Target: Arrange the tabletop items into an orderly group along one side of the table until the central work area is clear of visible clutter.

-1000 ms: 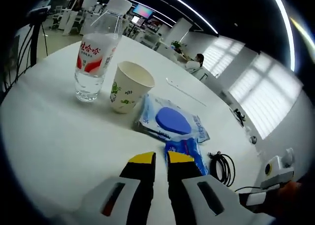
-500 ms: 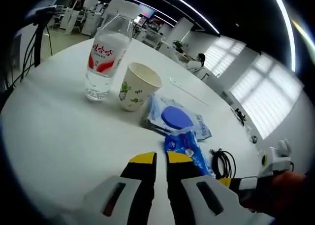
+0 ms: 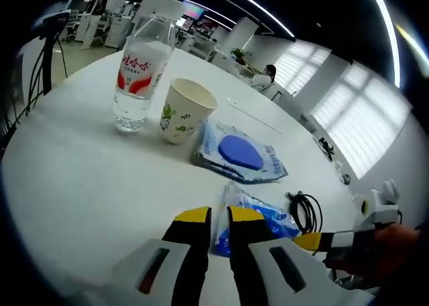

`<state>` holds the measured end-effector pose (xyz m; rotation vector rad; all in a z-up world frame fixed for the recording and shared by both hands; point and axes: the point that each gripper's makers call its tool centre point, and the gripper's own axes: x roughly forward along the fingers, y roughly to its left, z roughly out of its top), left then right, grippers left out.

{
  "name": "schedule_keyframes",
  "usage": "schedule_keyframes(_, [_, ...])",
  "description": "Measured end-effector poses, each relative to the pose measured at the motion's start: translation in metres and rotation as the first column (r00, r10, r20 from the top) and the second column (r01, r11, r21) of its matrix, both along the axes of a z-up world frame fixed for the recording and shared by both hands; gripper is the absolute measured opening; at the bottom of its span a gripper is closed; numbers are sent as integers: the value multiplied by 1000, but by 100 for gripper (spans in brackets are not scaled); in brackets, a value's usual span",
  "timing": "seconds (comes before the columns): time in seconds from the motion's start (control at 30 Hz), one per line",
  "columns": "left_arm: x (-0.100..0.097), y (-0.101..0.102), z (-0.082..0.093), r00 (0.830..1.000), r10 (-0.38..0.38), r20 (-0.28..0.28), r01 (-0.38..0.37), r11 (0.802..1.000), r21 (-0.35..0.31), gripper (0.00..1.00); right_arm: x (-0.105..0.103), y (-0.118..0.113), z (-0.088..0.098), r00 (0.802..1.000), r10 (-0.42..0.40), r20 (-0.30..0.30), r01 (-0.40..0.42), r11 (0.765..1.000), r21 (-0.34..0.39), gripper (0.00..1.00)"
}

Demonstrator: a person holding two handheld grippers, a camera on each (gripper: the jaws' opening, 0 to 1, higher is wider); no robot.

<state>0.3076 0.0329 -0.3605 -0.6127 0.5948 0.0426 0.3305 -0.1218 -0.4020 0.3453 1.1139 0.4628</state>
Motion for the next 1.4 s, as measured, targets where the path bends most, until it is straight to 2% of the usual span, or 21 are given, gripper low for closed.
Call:
schedule_keyframes(0.1, [0, -1, -3, 1000, -11, -4, 11, 1000, 2, 8, -4, -5, 4, 1000, 9, 11, -9, 1000, -5, 0])
schedule_keyframes(0.27, [-13, -8, -4, 999, -40, -27, 40, 999, 11, 9, -5, -9, 3, 1000, 20, 5, -20, 1000, 2, 0])
schedule_keyframes(0.4, [-22, -13, -5, 996, -80, -39, 81, 996, 37, 10, -5, -9, 2, 995, 98, 28, -97, 995, -28, 0])
schedule_keyframes(0.43, [-26, -15, -7, 995, -86, -44, 87, 995, 39, 11, -6, -8, 3, 988, 145, 48, -143, 989, -42, 0])
schedule_keyframes(0.53, [-34, -21, -10, 994, -101, -51, 102, 994, 26, 11, -7, -7, 6, 973, 215, 83, -210, 976, -63, 0])
schedule_keyframes(0.6, [-39, -23, -14, 993, -104, -63, 105, 994, 16, 12, -9, -6, 8, 966, 245, 86, -241, 969, -56, 0])
schedule_keyframes(0.7, [-52, -37, -16, 984, -163, -76, 165, 986, 20, 15, -12, -7, 11, 951, 294, 93, -290, 955, -59, 0])
schedule_keyframes(0.73, [-52, -35, -19, 983, -164, -83, 167, 986, 26, 15, -13, -8, 11, 944, 316, 92, -312, 948, -61, 0])
schedule_keyframes(0.8, [-54, -33, -25, 981, -168, -95, 172, 985, 30, 16, -12, -11, 12, 939, 326, 106, -320, 945, -70, 1])
schedule_keyframes(0.97, [-52, -27, -25, 984, -154, -89, 159, 987, 40, 17, -16, -13, 18, 937, 333, 109, -329, 943, -51, 3])
schedule_keyframes(1.13, [-46, -30, -23, 986, -150, -73, 154, 987, 43, 17, -24, -11, 23, 931, 346, 119, -345, 938, -31, 12])
schedule_keyframes(1.3, [-40, -43, -27, 985, -154, -72, 157, 987, 44, 19, -28, -11, 18, 928, 355, 108, -353, 935, -40, 19])
schedule_keyframes(1.4, [-39, -41, -31, 985, -152, -82, 156, 987, 50, 22, -26, -10, 14, 935, 342, 96, -339, 939, -46, 22])
